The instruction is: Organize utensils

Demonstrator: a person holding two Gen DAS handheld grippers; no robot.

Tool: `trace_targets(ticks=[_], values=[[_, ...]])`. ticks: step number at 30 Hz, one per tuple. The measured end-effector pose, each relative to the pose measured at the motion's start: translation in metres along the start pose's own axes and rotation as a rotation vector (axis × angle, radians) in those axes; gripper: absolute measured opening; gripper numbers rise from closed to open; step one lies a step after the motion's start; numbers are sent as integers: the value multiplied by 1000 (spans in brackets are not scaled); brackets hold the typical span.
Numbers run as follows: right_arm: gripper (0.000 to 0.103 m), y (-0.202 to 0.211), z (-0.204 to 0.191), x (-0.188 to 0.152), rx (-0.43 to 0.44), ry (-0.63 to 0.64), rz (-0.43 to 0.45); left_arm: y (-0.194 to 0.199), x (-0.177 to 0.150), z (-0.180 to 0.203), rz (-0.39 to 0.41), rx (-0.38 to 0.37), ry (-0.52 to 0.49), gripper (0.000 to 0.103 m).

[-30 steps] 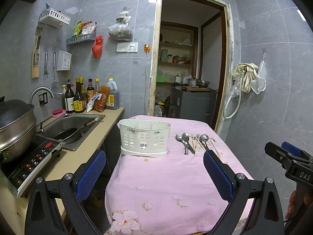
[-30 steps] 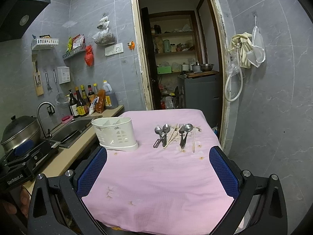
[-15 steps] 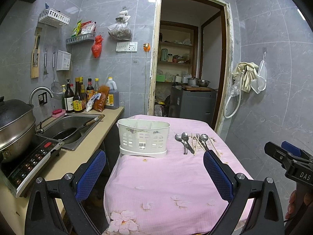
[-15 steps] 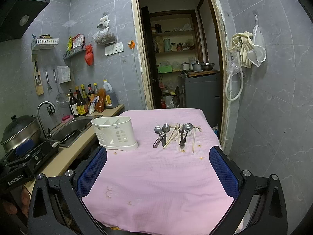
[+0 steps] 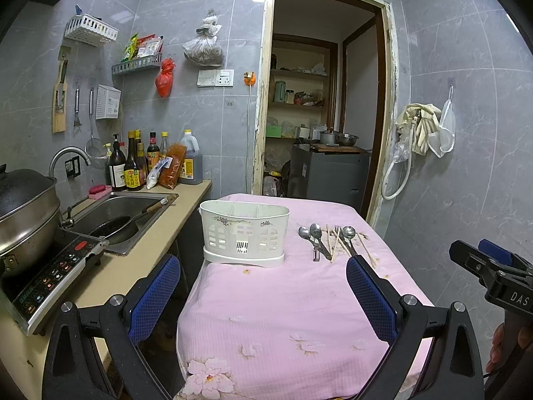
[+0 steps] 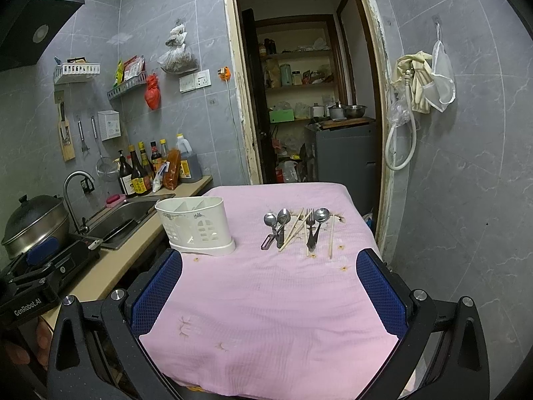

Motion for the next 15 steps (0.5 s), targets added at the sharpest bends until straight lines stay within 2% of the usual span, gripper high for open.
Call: trace_targets(ticks=[15], values=[[102,-4,-4,-7,-4,-2,-11,-1,-1,0,-9,-5,-3,101]])
Point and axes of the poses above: each gripper's, at about its wrist camera, not at the fingertips, and y roughly against the way its jaws point, z to its right, x to its top, the point moved 8 cm from there along -y, roughly the way its jaws point, and after that the axes turned 3 degrees about y, right-handed, at the moved point
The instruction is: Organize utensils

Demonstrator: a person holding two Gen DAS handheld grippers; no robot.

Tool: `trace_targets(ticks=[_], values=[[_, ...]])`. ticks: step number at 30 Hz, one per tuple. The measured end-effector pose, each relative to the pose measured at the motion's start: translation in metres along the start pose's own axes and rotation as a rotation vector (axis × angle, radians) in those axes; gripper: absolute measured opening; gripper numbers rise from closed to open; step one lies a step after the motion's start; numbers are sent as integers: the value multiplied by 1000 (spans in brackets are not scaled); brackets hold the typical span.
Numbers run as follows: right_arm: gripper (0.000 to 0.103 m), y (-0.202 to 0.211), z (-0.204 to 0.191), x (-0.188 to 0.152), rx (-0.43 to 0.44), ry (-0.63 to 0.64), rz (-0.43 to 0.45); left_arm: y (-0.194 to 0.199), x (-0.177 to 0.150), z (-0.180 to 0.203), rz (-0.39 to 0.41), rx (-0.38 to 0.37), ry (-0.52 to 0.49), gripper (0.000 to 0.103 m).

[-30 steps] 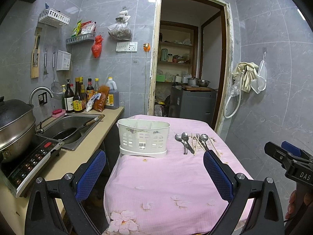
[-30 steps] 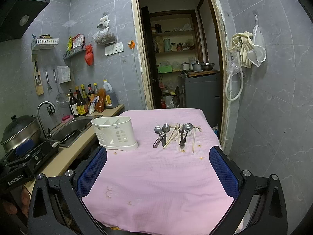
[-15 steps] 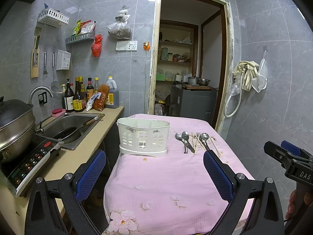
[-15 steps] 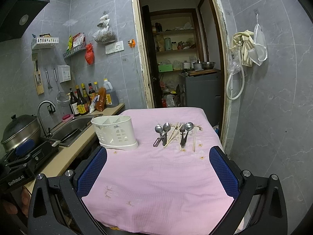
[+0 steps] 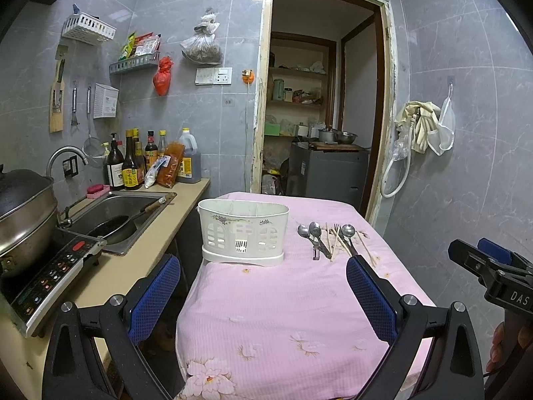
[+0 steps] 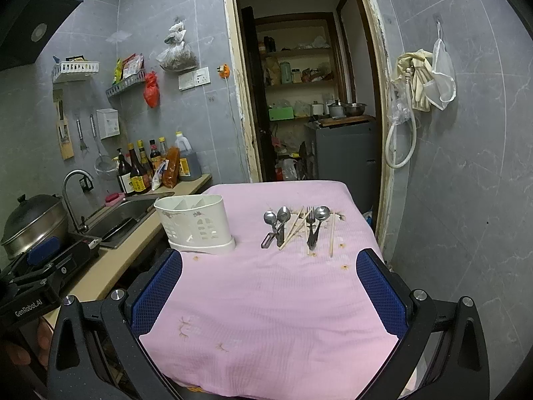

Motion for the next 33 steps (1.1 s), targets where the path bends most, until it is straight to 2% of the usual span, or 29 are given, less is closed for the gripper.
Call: trace_targets(ticks=[7,24,33], values=[[102,-2,3,0,-7,-6,-9,-9,-7,-1,-14,-9,-9,101],[102,-6,6,9,-45,-15,-12,-20,-1,0,-26,-40,-43,101],[102,-20,18,44,-92,6,52,-48,31,12,19,-78,-49,101]])
Point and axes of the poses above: each gripper's, at about its wrist camera, not at the fingertips, and y roughly against the way its jaws point, z to its right, x to its top, the point moved 8 cm from there along -y, roughly the way its jaws point, and after that the axes turned 3 degrees about y, right-handed, at the moved point
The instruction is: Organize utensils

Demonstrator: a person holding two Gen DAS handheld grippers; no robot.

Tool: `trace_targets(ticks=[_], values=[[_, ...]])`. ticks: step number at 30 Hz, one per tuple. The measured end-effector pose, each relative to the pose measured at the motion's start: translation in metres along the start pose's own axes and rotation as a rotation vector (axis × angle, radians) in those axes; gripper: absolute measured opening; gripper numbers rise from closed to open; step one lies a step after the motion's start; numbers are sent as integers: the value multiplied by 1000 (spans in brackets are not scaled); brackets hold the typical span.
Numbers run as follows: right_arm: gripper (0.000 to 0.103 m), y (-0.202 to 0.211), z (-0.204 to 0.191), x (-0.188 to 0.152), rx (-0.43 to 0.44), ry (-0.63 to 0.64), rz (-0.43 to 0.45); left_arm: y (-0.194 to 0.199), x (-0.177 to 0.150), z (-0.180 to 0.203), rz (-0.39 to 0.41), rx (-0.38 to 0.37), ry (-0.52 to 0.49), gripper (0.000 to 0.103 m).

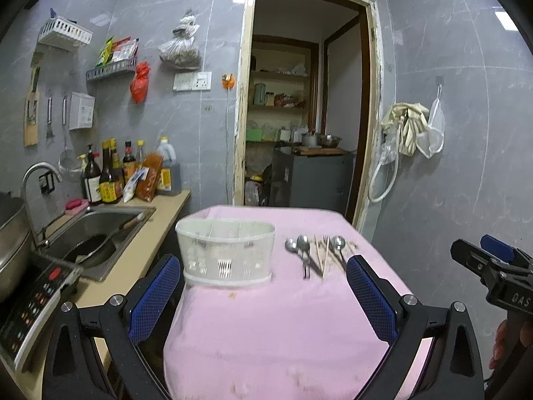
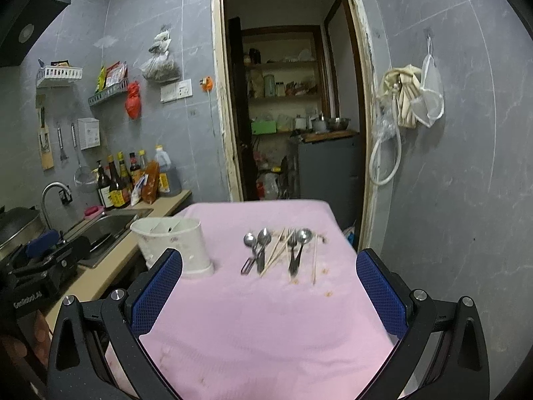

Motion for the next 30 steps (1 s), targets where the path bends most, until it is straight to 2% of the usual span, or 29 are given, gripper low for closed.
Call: trace_targets(ticks=[10,18,25,27,30], values=[[102,-51,22,47,-12,20,72,-58,38,24,68,-11,-16,101],[102,-130,51,76,19,47,77,-130,56,53,65,-33,-26,101],[102,-218,79,79,67,36,31,-210,60,79,34,-39,-28,101],[98,-243,86,74,82,20,4,-233,56,86,16,-41,-25,101],[85,-279,95,61,104,0,-46,-266,49,97,-22,-46,-17,101]])
Point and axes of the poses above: each gripper's, at about its wrist camera, not at the fingertips, and y roughly against the way its jaws point, z to its right, x to its top, the point moved 8 cm from there along -y, roughly the way its jaws point, and after that the axes turned 3 degrees about y, right-handed, at the moved point
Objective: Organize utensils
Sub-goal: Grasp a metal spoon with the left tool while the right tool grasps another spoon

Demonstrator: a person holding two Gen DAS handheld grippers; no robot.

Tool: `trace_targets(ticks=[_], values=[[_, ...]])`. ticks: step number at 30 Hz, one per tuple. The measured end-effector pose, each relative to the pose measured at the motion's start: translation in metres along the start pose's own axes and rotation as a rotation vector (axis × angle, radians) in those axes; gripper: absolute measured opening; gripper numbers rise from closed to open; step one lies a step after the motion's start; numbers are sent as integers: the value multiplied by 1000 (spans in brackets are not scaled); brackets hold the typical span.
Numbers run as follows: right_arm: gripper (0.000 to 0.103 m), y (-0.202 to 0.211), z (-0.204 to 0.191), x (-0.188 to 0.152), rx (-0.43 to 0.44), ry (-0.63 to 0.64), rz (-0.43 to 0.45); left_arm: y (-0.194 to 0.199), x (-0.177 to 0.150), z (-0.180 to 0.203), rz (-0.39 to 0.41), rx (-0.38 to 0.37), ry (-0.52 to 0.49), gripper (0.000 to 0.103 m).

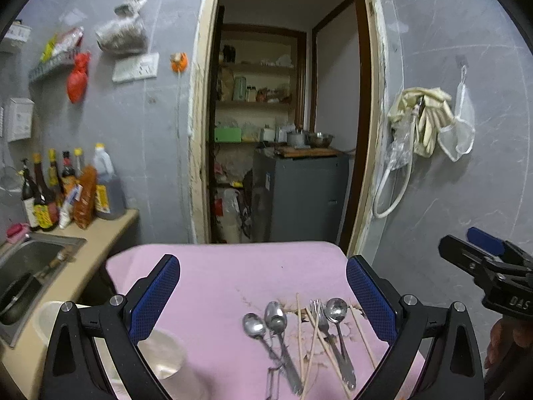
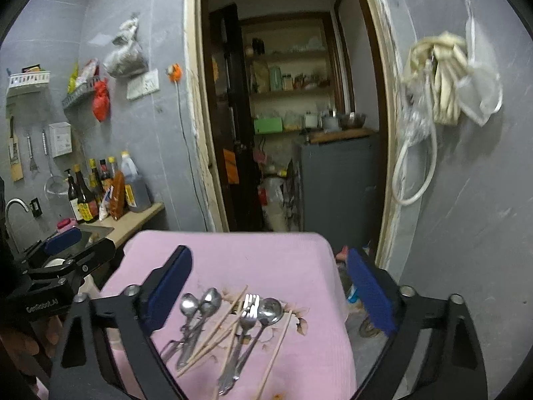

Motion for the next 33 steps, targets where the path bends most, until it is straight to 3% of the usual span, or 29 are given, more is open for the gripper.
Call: trace_targets(ticks=[5,8,14,20,26,28,33], values=[[64,-53,15,-31,39,-48,-106,-45,-17,9,-71,10,27,100],[57,-83,21,-52,63,-77,-174,-72,-32,11,-133,23,57,95],[35,-128,21,-88,145,-102,-294,-116,-64,1,-269,69,127,80],[22,-167,16,-112,234,-106,-406,-147,-98,-21,-390,124,213,65],[19,-195,2,-137,337,-66,-525,-166,-121,-44,-473,151,290,51],[19,-198,-4,-142,362,-39,-546,-172,-128,-47,-501,144,307,44],[18,-203,-9,-149,404,7,-595,-181,-136,-51,-546,105,320,38]])
Point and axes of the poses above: each gripper's, at about its wrist camera, not at the fingertips, and y roughly against the way its jaws point, z to its right, x to its top, the point moved 8 cm from there along -y, roughly the way its jaws point, and after that the axes turned 3 degrees about y, right-handed, at the moved point
